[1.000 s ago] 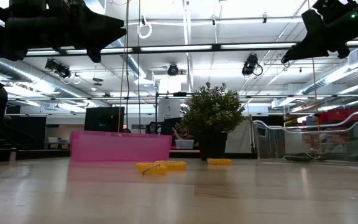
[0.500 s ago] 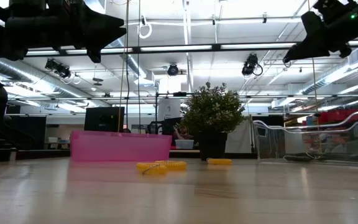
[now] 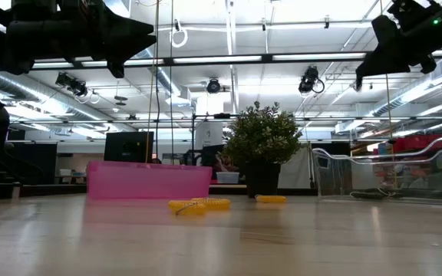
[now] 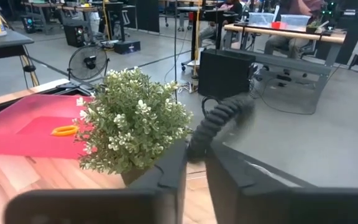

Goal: Sort spring keychains
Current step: Put the black spring keychain into the transparent bin, then put the yellow spring keychain into the pink bin

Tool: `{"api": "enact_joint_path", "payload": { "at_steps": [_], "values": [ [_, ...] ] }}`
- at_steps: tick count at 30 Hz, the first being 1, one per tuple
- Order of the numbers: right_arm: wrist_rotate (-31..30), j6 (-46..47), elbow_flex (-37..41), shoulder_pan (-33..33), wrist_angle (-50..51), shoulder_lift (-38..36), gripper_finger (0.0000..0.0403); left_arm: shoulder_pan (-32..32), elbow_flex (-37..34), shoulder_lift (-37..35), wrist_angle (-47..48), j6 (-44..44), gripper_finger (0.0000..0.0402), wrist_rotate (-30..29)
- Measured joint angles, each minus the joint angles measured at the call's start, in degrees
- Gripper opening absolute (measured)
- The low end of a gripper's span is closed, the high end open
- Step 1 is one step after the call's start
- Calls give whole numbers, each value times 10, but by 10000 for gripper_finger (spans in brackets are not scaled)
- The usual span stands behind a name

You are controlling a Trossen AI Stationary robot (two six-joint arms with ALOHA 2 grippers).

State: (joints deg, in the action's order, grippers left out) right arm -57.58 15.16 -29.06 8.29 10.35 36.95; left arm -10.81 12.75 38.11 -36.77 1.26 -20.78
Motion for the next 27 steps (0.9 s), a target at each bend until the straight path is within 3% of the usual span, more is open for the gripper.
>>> {"api": "enact_joint_path", "payload": {
  "at_steps": [14, 27],
  "values": [
    [-5, -6, 0, 0, 0, 0, 206, 0, 0, 0, -1, 0, 124, 0],
    [-5, -6, 0, 0, 0, 0, 224, 0, 0, 0, -3, 1, 124, 0]
  ]
}}
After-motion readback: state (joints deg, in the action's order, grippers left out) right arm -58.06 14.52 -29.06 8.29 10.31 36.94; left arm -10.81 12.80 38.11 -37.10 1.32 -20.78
